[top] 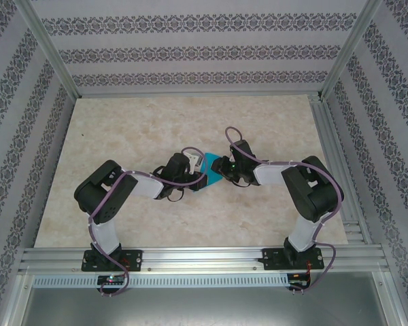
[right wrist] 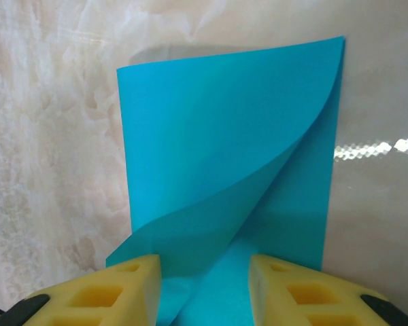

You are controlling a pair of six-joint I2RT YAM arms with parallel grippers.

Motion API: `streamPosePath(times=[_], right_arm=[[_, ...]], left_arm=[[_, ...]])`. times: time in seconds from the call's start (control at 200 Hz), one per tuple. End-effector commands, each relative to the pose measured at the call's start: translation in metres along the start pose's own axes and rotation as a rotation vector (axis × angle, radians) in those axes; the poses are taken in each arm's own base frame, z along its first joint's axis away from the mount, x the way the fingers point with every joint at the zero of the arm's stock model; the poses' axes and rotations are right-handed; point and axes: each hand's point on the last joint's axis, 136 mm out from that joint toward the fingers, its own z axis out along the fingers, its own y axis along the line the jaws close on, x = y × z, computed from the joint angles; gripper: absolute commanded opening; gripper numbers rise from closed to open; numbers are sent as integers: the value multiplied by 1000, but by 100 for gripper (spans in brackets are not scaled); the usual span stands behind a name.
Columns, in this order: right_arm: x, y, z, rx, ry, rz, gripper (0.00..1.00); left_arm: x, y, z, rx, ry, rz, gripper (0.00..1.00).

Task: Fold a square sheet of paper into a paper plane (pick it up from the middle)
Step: Fourth fold the wing at the center of the table.

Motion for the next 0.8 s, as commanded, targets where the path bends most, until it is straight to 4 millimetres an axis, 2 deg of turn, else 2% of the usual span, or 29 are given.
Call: streamPosePath(times=[0.0, 0.085, 0.215, 0.385, 0.794], right_arm=[[-3, -4, 4, 23, -5, 17, 41], [-1, -5, 4, 21, 2, 13, 44], [1, -6, 6, 14, 10, 5, 50], [3, -9, 7, 22, 18, -3, 54], [4, -6, 9, 0, 25, -4, 54]], left_arm=[[-11, -7, -10, 4, 19, -38, 27], [-10, -4, -13, -31, 53, -84, 36], [-7, -4, -17, -52, 98, -110, 39], [-10, -2, -22, -88, 114, -117, 37], [-3, 5, -16, -130, 181, -152, 28]])
